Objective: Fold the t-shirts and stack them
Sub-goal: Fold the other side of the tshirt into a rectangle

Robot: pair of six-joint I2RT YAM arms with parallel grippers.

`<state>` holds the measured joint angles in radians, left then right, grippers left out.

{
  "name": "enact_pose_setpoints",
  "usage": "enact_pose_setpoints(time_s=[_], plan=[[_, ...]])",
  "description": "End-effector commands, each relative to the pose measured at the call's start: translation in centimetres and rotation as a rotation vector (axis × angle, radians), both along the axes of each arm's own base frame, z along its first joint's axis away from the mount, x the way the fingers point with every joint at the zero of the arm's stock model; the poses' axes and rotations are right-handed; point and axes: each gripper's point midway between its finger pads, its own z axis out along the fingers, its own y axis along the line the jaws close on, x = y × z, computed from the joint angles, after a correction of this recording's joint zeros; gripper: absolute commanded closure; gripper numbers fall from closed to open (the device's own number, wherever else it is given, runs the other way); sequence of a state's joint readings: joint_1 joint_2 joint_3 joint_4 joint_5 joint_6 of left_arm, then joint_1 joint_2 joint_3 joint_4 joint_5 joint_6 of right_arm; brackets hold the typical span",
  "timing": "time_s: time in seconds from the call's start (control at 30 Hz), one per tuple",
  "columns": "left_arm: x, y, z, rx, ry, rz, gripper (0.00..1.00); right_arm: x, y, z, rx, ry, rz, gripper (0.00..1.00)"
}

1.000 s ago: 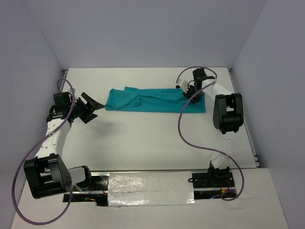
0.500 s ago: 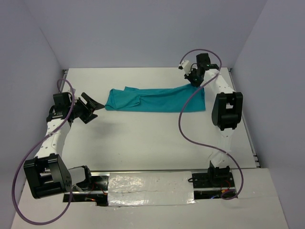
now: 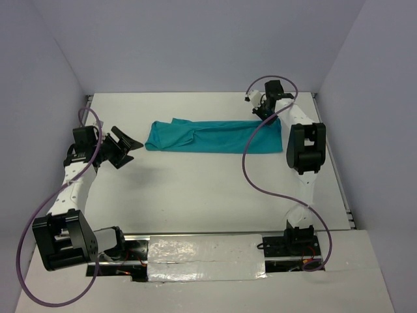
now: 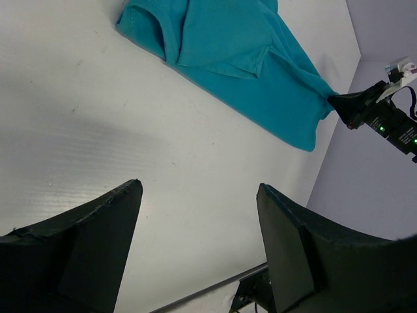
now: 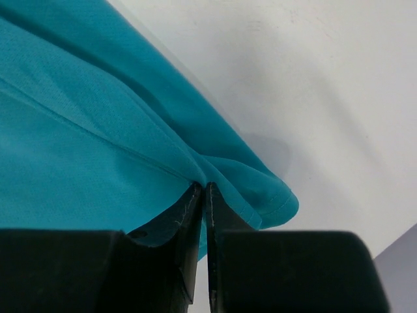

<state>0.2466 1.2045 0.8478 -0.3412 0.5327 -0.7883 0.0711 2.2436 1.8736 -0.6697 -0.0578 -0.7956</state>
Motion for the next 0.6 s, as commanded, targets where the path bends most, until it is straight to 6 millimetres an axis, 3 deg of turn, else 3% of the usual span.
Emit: enact_pose_setpoints(time_s=[0.0,0.1,0.13,0.2,0.23,0.3,0.43,0.57], plan=[[0.6,-0.1,0.7,-0.011,-0.036,-0.018,0.16,1.8,-0.9,0.5,-0.023,-0.069,-0.075,0.86],[0.6,0.0,0.6,-0.010,-0.035,-0.018,0.16,2.5,-1.8,0.9,-0.049,-0.100,-0.131,0.75],[0.6,-0.1,0.6,-0.009,-0.035,-0.021,0.16,2.5,-2.0,0.9,-0.060,-0.101,-0.146,0.66],[0.6,0.0,0.6,-0.007,-0.035,-0.021,0.16,2.8,-2.2,1.3,-0.061,-0.119,-0.162,0.59],[0.5,0.0,0.6,-0.006,-0.034,-0.022,0.16,2.8,-2.3,2.2,-0.057,-0.138,-0.166,0.56],[0.5,0.0,0.5,-0.004,-0.034,-0.019,0.16,3.0,-2.7,3.0,-0.049,-0.164,-0.179,0.54],[0.5,0.0,0.4,-0.005,-0.033,-0.021,0.16,3.1,-3.4,6.5,-0.013,-0.226,-0.194,0.53],[0.6,-0.1,0.4,-0.008,-0.034,-0.022,0.16,2.7,-3.5,8.2,0.025,-0.248,-0.188,0.55]])
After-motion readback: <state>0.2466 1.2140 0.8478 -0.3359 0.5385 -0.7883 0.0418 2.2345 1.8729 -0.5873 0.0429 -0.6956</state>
